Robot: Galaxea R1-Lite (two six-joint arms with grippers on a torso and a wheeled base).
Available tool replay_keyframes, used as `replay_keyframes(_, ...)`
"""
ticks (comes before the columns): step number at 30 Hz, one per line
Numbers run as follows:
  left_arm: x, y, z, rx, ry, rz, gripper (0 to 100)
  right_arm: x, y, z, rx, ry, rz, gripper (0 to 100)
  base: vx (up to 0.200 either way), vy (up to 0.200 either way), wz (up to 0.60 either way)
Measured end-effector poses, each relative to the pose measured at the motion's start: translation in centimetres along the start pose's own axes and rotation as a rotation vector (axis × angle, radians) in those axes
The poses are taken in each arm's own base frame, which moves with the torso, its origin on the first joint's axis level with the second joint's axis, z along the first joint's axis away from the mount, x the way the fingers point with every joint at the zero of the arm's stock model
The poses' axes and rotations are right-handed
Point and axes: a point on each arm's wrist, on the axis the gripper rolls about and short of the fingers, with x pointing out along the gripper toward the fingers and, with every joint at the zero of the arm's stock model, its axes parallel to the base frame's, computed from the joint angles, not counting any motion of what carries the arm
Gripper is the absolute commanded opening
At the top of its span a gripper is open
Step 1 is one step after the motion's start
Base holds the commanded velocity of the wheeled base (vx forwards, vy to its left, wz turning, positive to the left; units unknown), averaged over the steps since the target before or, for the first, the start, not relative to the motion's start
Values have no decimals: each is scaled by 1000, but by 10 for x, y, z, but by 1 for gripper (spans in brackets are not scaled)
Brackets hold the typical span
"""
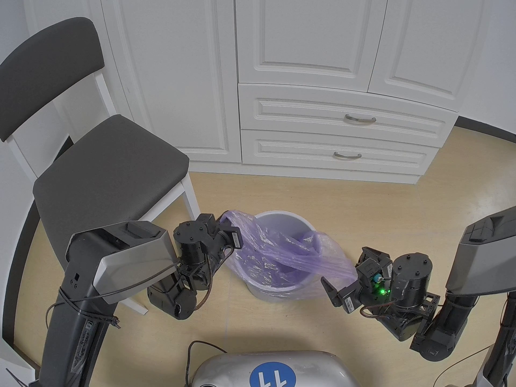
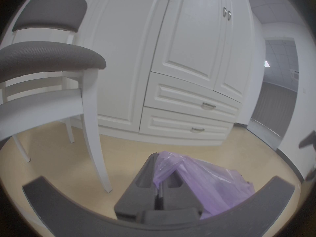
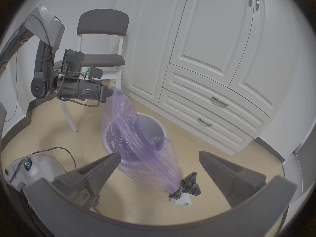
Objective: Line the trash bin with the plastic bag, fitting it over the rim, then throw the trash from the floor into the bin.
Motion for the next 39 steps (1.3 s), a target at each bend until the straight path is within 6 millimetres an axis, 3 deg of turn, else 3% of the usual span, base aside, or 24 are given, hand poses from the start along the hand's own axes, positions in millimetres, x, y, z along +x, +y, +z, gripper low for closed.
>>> replay_keyframes(8,8,-5,-2,-30,-31,7,0,10,19,1,65,-11,10,100,0,0,0)
replay_keyframes(9,7,-6,-3,-27,-28,6,100,10,22,1,68,-11,15,100,0,0,0)
replay_keyframes(17,-10,-5,-16,17,61,-18,100,12,33,-1,73,-8,40,100,0,0,0)
replay_keyframes(22,-40,3,-17,105,185,-125,100,13,37,-2,73,-6,50,100,0,0,0)
replay_keyframes(30,-85,22,21,265,278,-233,100,20,58,-5,102,1,40,100,0,0,0)
replay_keyframes(34,-94,25,34,286,272,-240,100,28,77,-7,125,-2,22,100,0,0,0)
replay_keyframes(39,-97,28,38,315,270,-240,100,31,94,-15,116,8,40,100,0,0,0)
